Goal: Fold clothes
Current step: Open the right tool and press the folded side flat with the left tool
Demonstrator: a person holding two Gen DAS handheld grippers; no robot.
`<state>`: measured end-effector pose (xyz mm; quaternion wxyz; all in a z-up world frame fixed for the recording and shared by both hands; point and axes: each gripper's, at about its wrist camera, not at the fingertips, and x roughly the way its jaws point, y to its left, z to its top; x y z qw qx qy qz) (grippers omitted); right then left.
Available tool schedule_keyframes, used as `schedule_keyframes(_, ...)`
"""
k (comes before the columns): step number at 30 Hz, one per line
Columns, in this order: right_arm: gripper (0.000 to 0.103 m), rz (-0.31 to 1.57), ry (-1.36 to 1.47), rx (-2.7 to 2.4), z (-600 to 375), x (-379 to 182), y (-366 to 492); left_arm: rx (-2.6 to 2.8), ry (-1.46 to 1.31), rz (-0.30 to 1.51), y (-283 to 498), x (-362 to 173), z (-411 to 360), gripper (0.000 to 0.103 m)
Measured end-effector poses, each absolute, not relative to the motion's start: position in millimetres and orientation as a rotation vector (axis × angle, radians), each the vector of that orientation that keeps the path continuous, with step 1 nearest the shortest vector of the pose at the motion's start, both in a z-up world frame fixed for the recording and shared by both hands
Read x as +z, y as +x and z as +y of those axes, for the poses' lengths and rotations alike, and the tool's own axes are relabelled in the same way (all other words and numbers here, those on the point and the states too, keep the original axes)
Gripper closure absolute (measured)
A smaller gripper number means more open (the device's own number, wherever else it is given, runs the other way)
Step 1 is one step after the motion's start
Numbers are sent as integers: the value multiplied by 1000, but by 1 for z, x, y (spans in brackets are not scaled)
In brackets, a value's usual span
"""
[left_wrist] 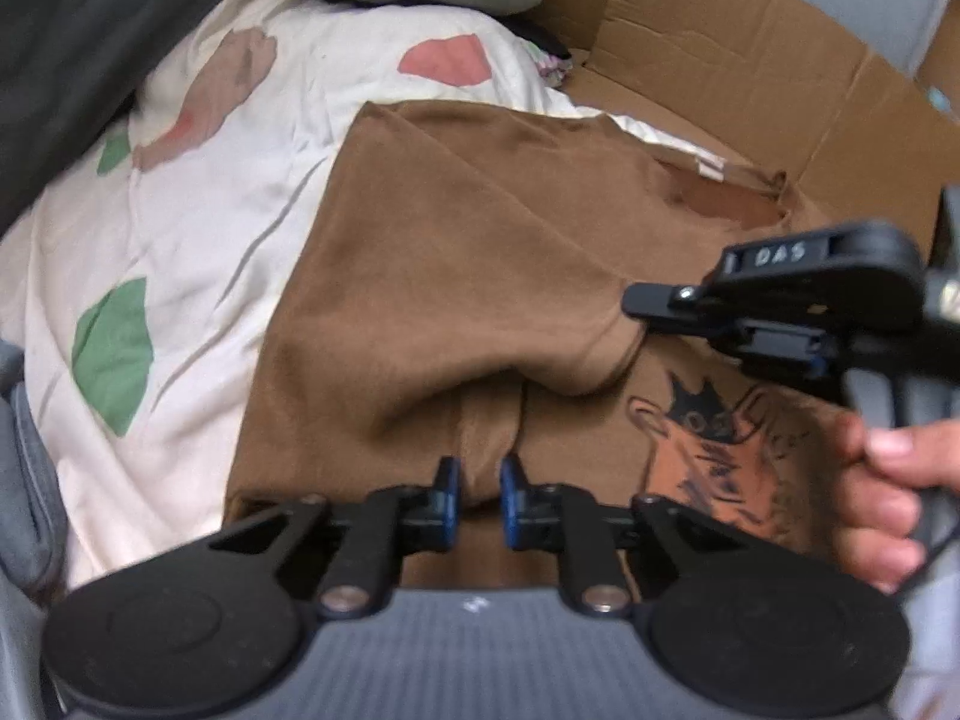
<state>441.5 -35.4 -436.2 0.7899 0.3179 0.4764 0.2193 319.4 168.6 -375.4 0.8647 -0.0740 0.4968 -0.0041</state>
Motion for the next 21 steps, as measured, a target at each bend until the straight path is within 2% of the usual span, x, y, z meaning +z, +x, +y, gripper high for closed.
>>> schedule_keyframes(14,102,996,657,464,-38,-428,450,-95,-58,1053,295,-365,171,93)
schedule_keyframes(18,100,1005,635,466,-35,-430,451,-107,-72,1076,294,-368,174,85)
schedule_keyframes(21,98,1007,632,459,-39,-429,450,-114,-99,1070,286,-365,179,84)
